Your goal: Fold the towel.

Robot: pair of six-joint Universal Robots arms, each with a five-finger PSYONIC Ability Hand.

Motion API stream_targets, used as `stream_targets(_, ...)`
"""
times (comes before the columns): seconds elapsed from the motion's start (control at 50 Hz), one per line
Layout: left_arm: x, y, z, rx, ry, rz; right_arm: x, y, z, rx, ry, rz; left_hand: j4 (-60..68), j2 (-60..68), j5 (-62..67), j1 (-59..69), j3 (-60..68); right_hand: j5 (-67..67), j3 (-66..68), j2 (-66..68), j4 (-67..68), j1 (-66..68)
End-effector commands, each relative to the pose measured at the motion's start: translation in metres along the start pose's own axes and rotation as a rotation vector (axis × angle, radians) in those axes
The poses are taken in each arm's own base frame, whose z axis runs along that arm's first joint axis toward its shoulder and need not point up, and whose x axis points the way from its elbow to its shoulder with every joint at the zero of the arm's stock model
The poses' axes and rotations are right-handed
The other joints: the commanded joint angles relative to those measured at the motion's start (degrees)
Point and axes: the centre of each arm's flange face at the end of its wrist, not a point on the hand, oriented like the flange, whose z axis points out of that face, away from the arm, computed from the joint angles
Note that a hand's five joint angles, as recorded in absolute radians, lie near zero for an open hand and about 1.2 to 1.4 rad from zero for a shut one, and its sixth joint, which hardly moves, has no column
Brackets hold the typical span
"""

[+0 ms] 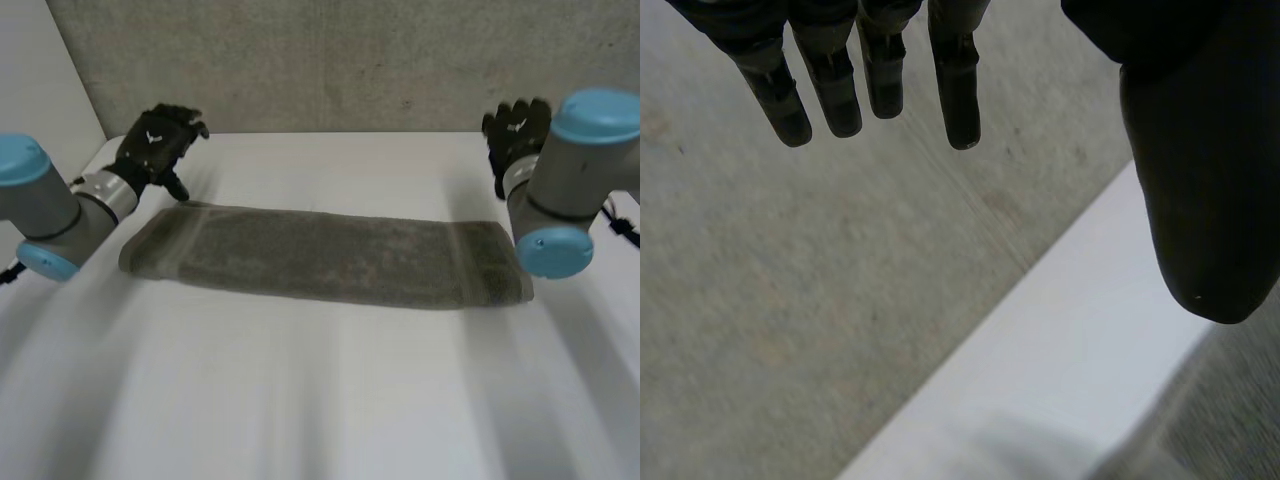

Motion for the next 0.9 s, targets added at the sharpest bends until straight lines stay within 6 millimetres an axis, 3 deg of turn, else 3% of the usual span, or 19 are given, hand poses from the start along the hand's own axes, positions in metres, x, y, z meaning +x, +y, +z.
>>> stream_targets(0.02,-0.010,-0.054,-0.014,0.039,-0.017,0.022,0.040,-0.055,-0.038,0.092,0.042,0.042,-4.5,-4.0,-3.1,-4.3,-4.1,-3.5,-4.4,-4.2,-5.0,-3.9)
stream_targets(0.1,-0.011,-0.066,-0.028,0.026,-0.024,0.017,0.041,-0.062,-0.060,0.087,0.006,0.033,-4.0,-3.5,-2.6,-3.8,-3.6,-3.5,-4.4,-4.2,-5.0,-3.9)
stream_targets(0.14,-0.006,-0.065,-0.045,-0.016,-0.024,-0.004,0.029,-0.048,-0.082,0.015,-0.097,0.000,-3.0,-2.5,-1.6,-2.8,-2.6,-3.5,-4.4,-4.2,-5.0,-3.9)
stream_targets(0.16,-0.006,-0.065,-0.045,-0.016,-0.024,-0.004,0.029,-0.048,-0.082,0.015,-0.097,0.000,-3.0,-2.4,-1.6,-2.8,-2.6,-3.5,-4.4,-4.2,-5.0,-3.9)
stream_targets(0.2,-0.002,-0.060,-0.062,-0.066,-0.028,-0.026,0.021,-0.036,-0.093,-0.040,-0.164,-0.017,-2.6,-2.1,-1.3,-2.5,-2.2,-3.5,-4.4,-4.2,-5.0,-3.9)
stream_targets(0.24,0.003,-0.056,-0.070,-0.092,-0.026,-0.044,0.008,-0.008,-0.112,-0.159,-0.270,-0.031,-2.5,-1.9,-1.1,-2.3,-2.1,-3.5,-4.4,-4.2,-5.0,-3.9)
stream_targets(0.26,0.003,-0.056,-0.070,-0.092,-0.026,-0.045,0.008,-0.008,-0.112,-0.159,-0.271,-0.031,-2.5,-1.9,-1.1,-2.3,-2.1,-3.5,-4.4,-4.2,-5.0,-3.9)
stream_targets(0.3,0.011,-0.048,-0.083,-0.148,-0.041,-0.074,-0.004,0.016,-0.127,-0.242,-0.332,-0.037,-2.3,-1.8,-0.9,-2.1,-1.9,-3.5,-4.4,-4.2,-5.0,-3.9)
stream_targets(0.36,0.013,-0.042,-0.094,-0.202,-0.087,-0.095,-0.013,0.033,-0.135,-0.265,-0.361,-0.025,-2.1,-1.6,-0.8,-2.0,-1.7,-2.4,-3.3,-3.1,-3.9,-2.9)
stream_targets(0.46,0.021,-0.037,-0.101,-0.266,-0.143,-0.116,-0.007,0.056,-0.125,-0.240,-0.289,-0.006,-2.1,-1.6,-0.8,-2.0,-1.7,1.8,0.9,1.1,0.3,1.3)
stream_targets(0.64,0.045,-0.030,-0.111,-0.324,-0.204,-0.275,-0.006,0.070,-0.111,-0.154,-0.242,0.014,-2.5,-1.9,-1.1,-2.3,-2.1,6.4,5.5,5.6,4.9,5.9)
stream_targets(0.72,0.047,-0.029,-0.112,-0.313,-0.223,-0.316,-0.014,0.088,-0.104,-0.189,-0.258,0.014,-2.6,-2.1,-1.3,-2.5,-2.2,6.4,5.5,5.6,4.9,5.9)
stream_targets(0.9,0.043,-0.024,-0.114,-0.264,-0.251,-0.310,-0.013,0.110,-0.094,-0.235,-0.249,0.033,-2.5,-1.9,-1.1,-2.3,-2.1,9.9,9.0,9.2,8.4,9.4)
